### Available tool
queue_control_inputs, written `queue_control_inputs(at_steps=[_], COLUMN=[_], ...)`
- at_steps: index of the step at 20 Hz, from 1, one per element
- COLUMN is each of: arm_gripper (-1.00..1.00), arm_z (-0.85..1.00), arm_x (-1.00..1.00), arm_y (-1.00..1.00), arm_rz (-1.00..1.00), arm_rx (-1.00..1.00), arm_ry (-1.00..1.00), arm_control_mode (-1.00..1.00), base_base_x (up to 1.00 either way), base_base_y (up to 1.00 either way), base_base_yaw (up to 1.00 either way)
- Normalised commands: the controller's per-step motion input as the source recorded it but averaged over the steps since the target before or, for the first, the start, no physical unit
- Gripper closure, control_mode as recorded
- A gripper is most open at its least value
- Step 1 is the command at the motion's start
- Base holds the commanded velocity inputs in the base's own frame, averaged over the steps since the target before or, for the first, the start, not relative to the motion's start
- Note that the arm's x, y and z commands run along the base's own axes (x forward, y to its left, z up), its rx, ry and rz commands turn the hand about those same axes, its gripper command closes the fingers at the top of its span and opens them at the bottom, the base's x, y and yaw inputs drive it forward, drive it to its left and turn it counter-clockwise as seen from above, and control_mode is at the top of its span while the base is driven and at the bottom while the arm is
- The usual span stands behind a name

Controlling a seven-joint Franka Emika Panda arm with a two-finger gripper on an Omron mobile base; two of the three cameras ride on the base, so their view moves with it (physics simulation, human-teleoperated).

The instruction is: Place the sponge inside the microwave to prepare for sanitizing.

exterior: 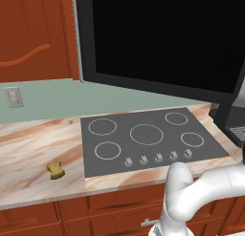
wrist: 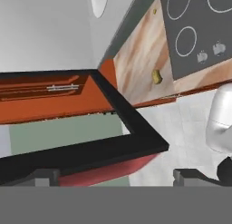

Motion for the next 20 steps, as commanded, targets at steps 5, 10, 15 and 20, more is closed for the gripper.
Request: queue_control_inputs(at_steps=[5, 10, 15, 20], arm_gripper=[-1.00, -1.00, -1.00, -1.00], arm_z=[-0.14, -0.19, -0.12, -0.10], arm_x=[0.02, 0.00, 0.02, 0.05], arm_y=[0.59, 0.63, 0.40, 0.11], arm_rz=[0.10, 0.02, -0.06, -0.15], arm_rx=[0.07, 0.06, 0.14, 0.21], arm_ry=[-0.11, -0.12, -0.03, 0.00], arm_control_mode=[-1.00, -1.00, -1.00, -1.00], base_base_x=[0.00, 0.00, 0.00, 0.00], base_base_y=[0.00, 0.00, 0.00, 0.00], base_base_yaw=[0.00, 0.00, 0.00, 0.00])
